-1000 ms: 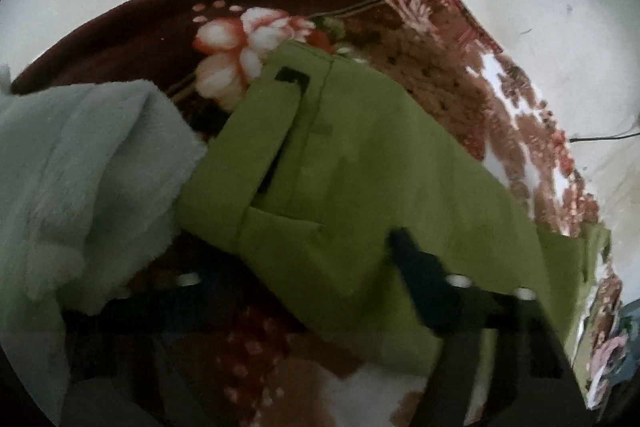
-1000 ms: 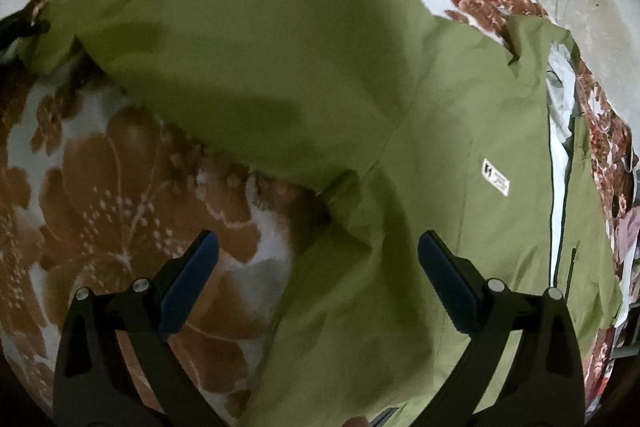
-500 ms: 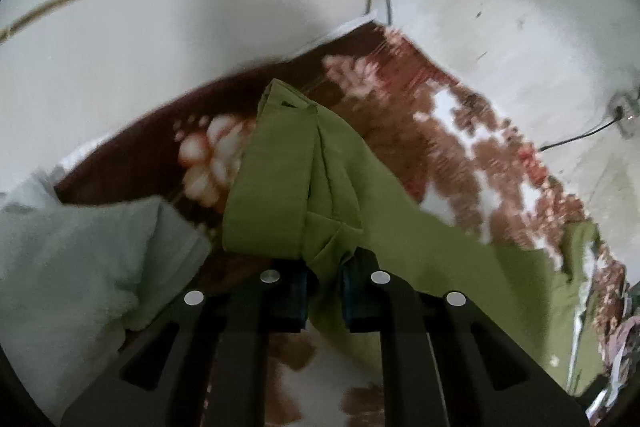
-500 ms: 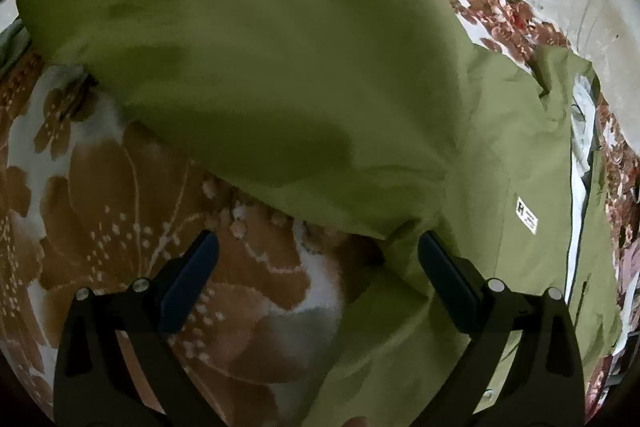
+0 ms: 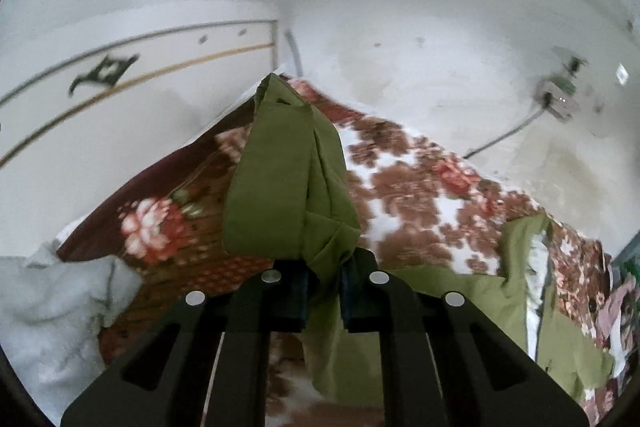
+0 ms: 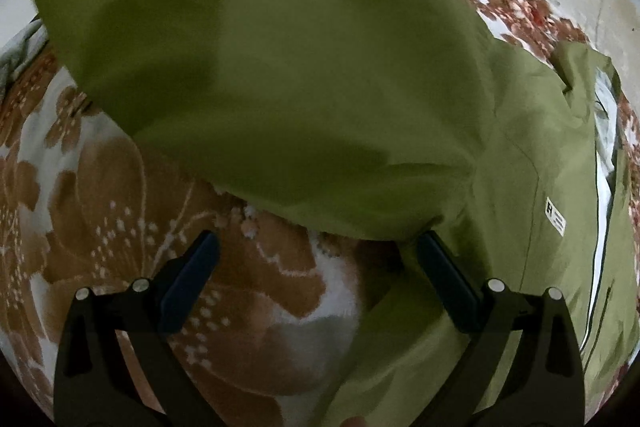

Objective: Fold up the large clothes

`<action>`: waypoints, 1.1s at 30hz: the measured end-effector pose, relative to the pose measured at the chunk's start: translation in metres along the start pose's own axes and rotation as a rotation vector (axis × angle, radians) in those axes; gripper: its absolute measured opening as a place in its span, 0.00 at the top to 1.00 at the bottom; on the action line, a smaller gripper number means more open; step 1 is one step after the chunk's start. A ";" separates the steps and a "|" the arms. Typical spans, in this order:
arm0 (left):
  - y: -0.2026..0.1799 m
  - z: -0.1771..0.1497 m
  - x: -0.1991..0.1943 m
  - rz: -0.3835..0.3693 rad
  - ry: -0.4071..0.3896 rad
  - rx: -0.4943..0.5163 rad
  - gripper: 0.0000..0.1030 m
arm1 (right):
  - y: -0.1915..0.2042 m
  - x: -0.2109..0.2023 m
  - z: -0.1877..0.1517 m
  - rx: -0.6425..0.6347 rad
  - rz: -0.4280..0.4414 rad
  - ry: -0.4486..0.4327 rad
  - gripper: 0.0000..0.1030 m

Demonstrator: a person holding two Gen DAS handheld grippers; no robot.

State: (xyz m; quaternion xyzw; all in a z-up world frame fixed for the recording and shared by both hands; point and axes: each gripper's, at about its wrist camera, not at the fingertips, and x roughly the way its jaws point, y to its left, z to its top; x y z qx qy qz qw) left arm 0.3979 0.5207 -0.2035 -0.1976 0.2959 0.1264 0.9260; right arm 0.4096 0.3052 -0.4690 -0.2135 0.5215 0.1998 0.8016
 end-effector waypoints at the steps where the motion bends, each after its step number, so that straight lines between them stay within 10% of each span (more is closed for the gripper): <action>1: -0.013 0.000 -0.004 -0.005 -0.005 0.011 0.90 | -0.001 -0.001 -0.001 -0.012 0.010 -0.006 0.04; 16: -0.335 -0.062 0.001 -0.202 0.006 0.260 0.91 | -0.011 -0.014 -0.056 -0.196 0.196 -0.004 0.04; 33: -0.614 -0.380 0.145 -0.404 0.457 0.624 0.92 | -0.018 -0.002 -0.083 -0.311 0.324 -0.118 0.03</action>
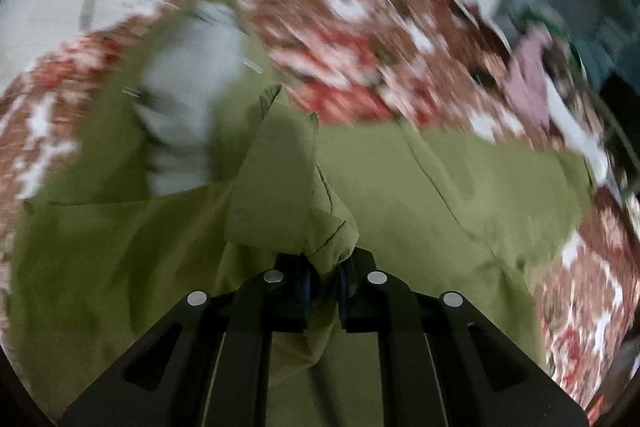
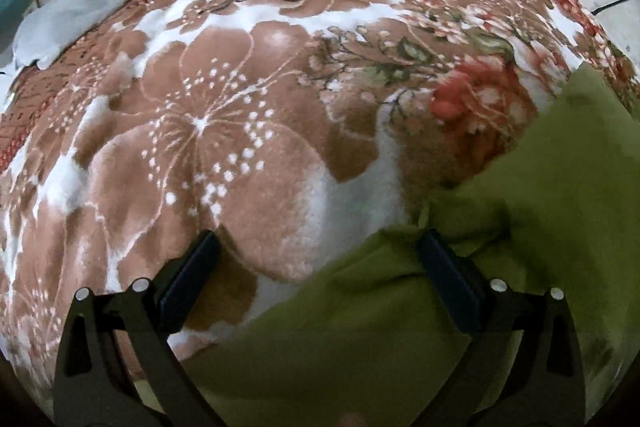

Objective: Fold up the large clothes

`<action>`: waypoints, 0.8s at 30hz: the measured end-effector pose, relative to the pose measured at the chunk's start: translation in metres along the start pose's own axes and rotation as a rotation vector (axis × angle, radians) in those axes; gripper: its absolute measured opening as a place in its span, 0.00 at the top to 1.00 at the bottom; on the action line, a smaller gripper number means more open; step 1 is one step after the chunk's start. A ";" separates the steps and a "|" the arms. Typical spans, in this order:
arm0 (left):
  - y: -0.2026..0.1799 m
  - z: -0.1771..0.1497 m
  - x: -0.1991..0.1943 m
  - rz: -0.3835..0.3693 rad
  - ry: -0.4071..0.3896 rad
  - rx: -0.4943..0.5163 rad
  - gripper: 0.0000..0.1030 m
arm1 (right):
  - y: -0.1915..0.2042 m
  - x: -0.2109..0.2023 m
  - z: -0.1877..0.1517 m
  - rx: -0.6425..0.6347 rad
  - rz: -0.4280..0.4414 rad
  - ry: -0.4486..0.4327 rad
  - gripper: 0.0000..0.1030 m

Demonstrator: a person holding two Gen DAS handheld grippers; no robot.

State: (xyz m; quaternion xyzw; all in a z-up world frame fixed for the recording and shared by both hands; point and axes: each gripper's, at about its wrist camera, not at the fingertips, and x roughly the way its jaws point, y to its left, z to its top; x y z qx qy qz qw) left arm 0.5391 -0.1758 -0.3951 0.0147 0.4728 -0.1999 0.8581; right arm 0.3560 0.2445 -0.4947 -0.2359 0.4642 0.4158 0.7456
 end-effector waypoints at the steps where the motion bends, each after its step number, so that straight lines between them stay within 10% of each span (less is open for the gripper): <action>1: -0.014 -0.009 0.017 -0.008 0.036 0.022 0.92 | -0.001 0.000 -0.002 0.003 0.009 -0.010 0.03; 15: -0.067 -0.089 0.064 0.030 0.223 0.215 0.91 | 0.003 -0.001 -0.008 -0.010 -0.024 -0.071 0.03; 17: -0.073 -0.093 0.061 0.037 0.234 0.260 0.81 | 0.002 -0.005 -0.009 -0.010 -0.017 -0.080 0.03; 19: -0.078 -0.095 0.054 0.012 0.274 0.269 0.22 | -0.001 -0.015 -0.011 -0.010 -0.001 -0.083 0.05; 24: -0.075 -0.078 -0.009 0.040 0.235 0.209 0.14 | -0.021 -0.060 -0.024 0.080 -0.025 -0.071 0.04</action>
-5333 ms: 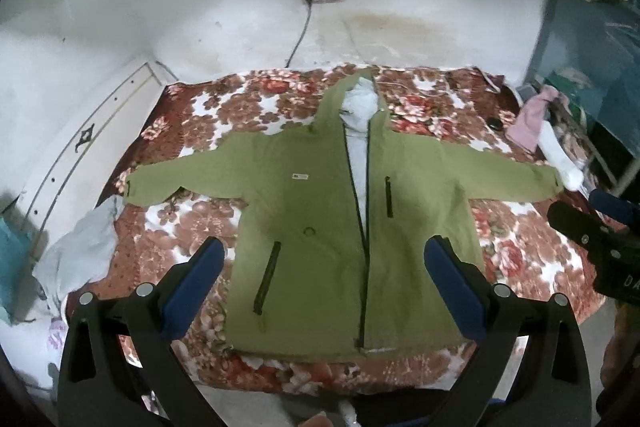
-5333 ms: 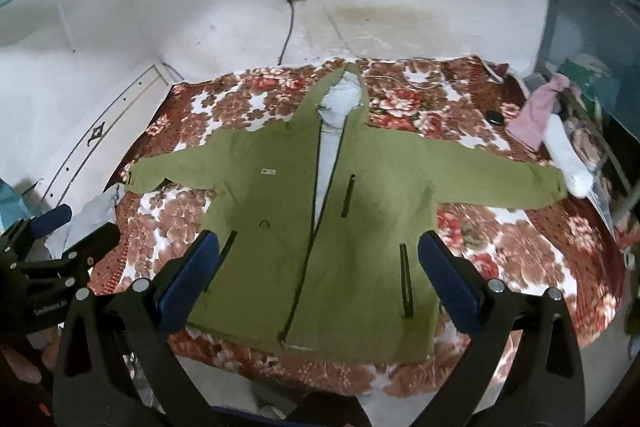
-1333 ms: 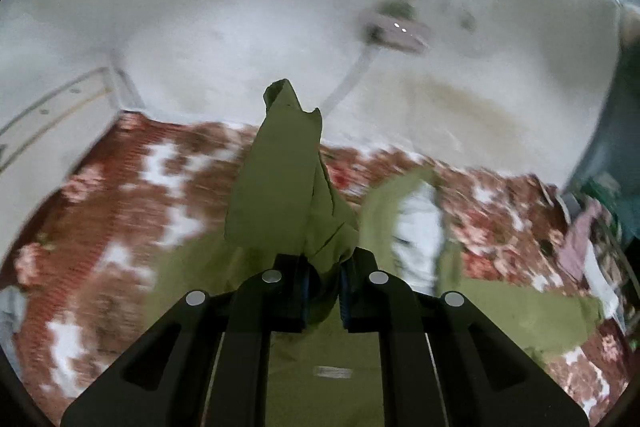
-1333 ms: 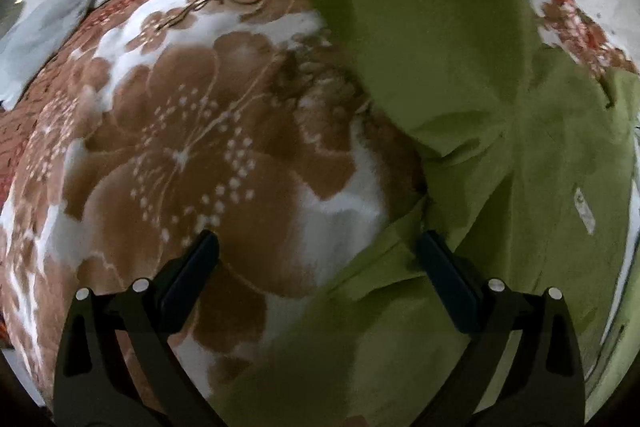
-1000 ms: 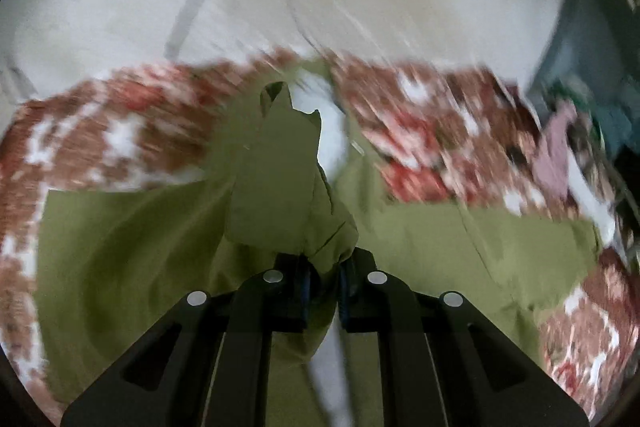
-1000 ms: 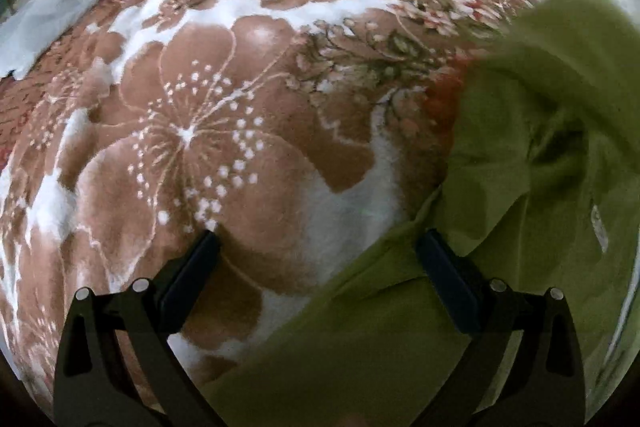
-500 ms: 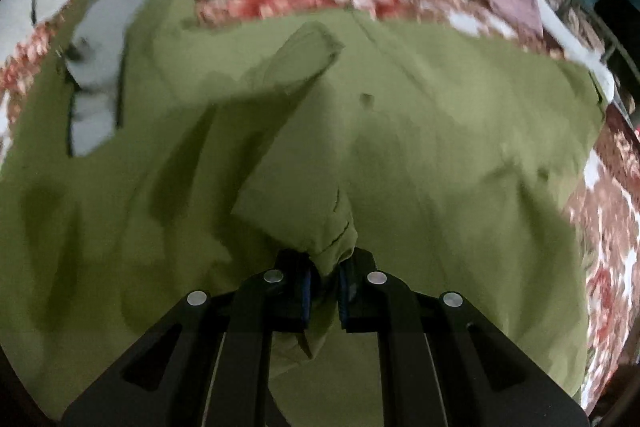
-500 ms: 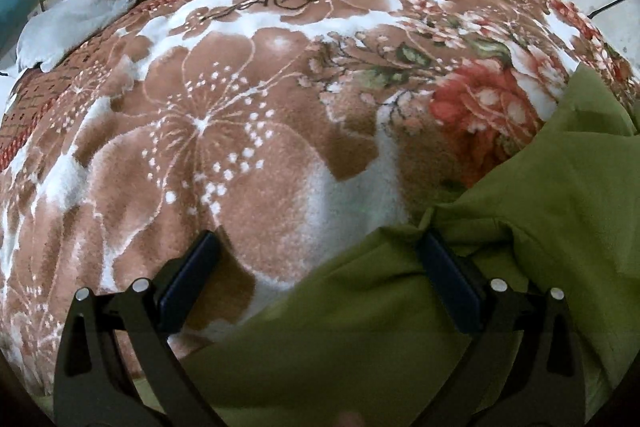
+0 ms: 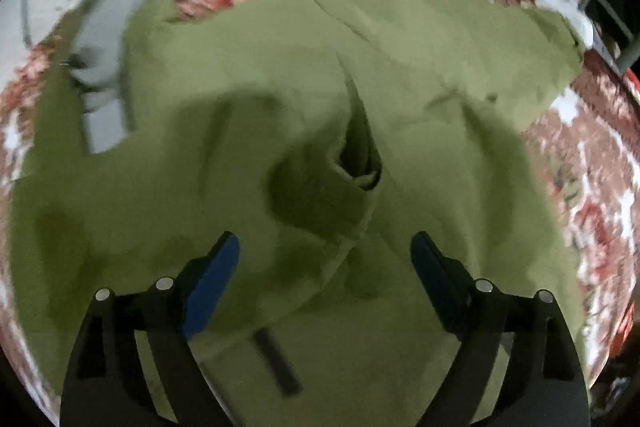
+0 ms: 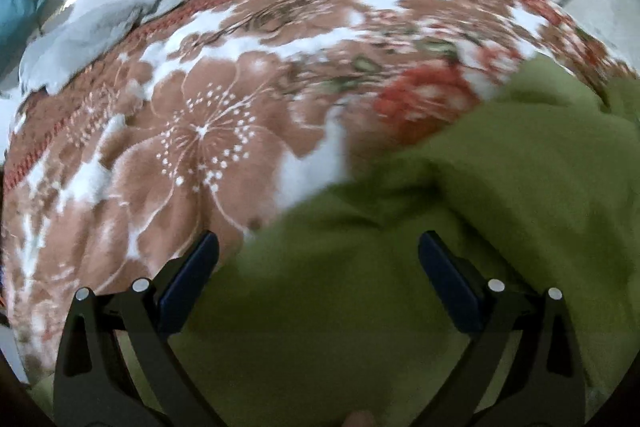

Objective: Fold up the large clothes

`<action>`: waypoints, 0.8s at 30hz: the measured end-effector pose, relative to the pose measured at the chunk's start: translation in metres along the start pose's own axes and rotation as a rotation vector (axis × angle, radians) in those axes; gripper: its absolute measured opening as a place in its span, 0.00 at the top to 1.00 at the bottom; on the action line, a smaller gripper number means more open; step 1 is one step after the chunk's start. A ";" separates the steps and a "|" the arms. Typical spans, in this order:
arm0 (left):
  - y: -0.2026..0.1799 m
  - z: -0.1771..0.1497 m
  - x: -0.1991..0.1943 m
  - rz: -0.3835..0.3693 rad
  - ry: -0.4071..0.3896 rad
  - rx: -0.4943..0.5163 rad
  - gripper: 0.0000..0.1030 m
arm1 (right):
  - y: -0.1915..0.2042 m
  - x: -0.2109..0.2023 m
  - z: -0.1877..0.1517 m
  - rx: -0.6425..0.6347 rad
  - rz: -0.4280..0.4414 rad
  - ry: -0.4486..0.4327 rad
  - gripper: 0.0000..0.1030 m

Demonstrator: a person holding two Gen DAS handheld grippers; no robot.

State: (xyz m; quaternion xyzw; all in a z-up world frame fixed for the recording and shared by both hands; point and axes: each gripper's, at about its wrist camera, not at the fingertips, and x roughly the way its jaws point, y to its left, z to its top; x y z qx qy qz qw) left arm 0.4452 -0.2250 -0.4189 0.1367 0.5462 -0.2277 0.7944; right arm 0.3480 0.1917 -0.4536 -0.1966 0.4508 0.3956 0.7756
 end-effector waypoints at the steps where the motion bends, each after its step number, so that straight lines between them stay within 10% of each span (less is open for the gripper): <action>1: 0.004 0.001 -0.021 0.002 -0.017 -0.025 0.14 | -0.004 -0.013 -0.001 0.007 -0.015 0.007 0.04; 12: 0.130 0.016 -0.219 0.271 -0.227 -0.138 0.06 | -0.173 -0.112 -0.091 0.192 -0.268 0.203 0.04; 17: 0.230 -0.024 -0.199 0.395 -0.276 -0.158 0.05 | -0.298 -0.163 -0.127 0.415 -0.266 0.221 0.05; 24: 0.358 -0.071 -0.091 0.441 -0.080 -0.296 0.05 | -0.463 -0.197 -0.215 0.893 -0.283 0.259 0.14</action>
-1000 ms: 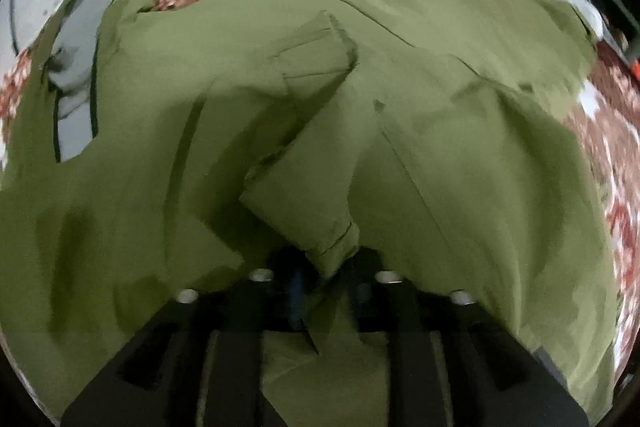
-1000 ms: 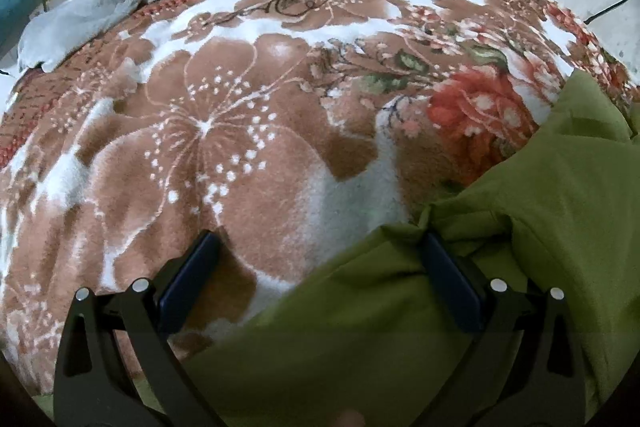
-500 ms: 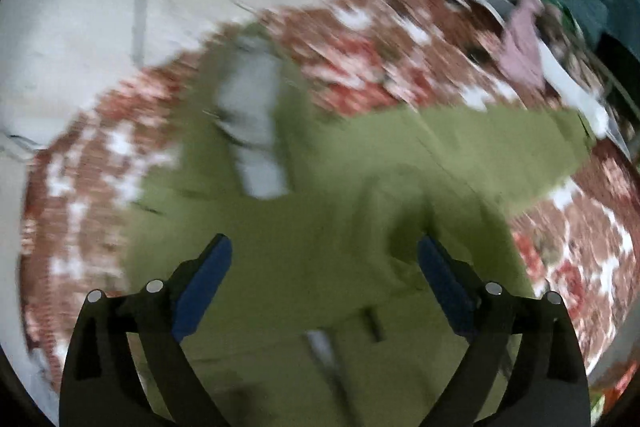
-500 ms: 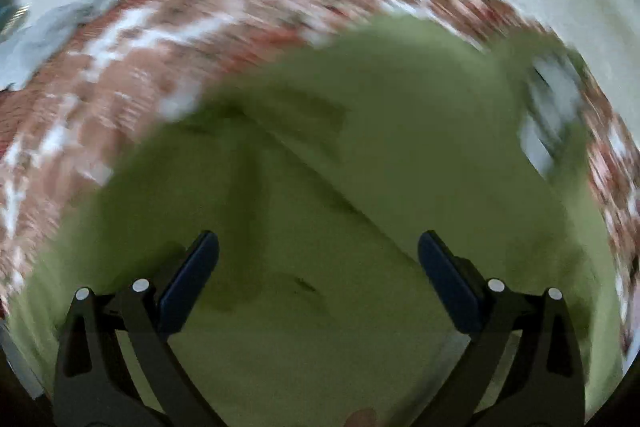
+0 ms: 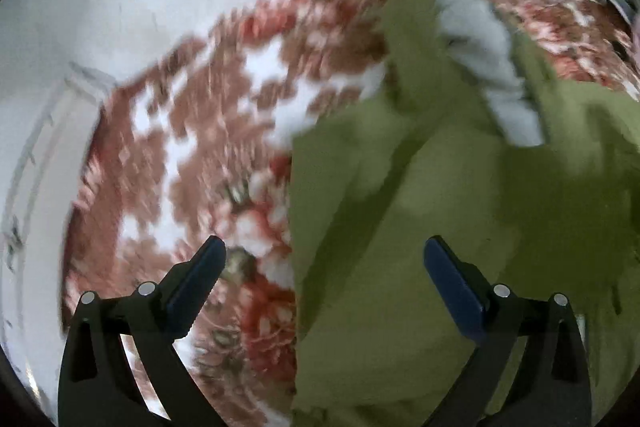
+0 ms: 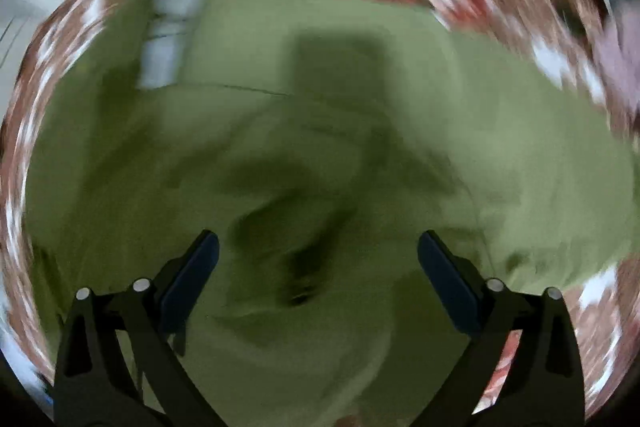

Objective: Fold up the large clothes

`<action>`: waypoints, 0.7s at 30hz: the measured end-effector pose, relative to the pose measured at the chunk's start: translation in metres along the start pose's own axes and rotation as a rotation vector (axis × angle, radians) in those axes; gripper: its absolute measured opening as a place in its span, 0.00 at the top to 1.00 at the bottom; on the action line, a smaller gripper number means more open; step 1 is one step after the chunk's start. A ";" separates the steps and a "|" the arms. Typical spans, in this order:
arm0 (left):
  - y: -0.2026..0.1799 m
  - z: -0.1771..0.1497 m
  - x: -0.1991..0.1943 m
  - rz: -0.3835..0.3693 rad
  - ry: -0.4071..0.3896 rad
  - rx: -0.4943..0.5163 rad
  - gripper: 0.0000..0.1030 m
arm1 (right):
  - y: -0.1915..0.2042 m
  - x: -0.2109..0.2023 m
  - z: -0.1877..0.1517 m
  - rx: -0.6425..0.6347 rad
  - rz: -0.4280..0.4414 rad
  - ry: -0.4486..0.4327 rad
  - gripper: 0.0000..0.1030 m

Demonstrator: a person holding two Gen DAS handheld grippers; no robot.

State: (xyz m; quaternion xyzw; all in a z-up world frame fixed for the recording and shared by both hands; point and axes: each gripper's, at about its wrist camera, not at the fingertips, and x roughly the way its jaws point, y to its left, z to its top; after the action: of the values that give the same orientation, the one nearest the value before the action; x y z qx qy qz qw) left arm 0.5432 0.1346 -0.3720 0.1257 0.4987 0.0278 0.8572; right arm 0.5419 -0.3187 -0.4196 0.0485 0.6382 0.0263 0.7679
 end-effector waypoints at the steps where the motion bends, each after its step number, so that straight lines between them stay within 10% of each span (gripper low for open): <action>1: 0.006 0.001 0.016 -0.002 0.019 -0.011 0.05 | -0.005 0.004 0.005 0.036 0.034 0.016 0.23; 9: 0.023 0.037 0.091 -0.105 0.077 0.034 0.07 | 0.000 0.032 0.018 0.121 0.229 0.064 0.39; 12: 0.003 0.041 0.111 -0.176 0.129 0.126 0.08 | 0.011 0.044 0.017 0.095 0.194 0.095 0.78; 14: -0.013 0.034 0.127 -0.201 0.193 0.194 0.24 | 0.016 0.042 0.017 0.070 0.193 0.081 0.83; 18: -0.005 0.029 0.131 -0.180 0.195 0.150 0.90 | 0.018 0.029 0.015 0.015 0.160 0.055 0.90; 21: 0.020 0.034 0.116 -0.164 0.161 0.071 0.94 | 0.017 0.009 0.017 -0.028 0.115 0.008 0.91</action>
State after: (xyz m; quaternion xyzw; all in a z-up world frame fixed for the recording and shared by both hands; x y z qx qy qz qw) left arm 0.6321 0.1679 -0.4499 0.1121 0.5753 -0.0500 0.8087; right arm 0.5606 -0.3019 -0.4234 0.0741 0.6368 0.0795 0.7633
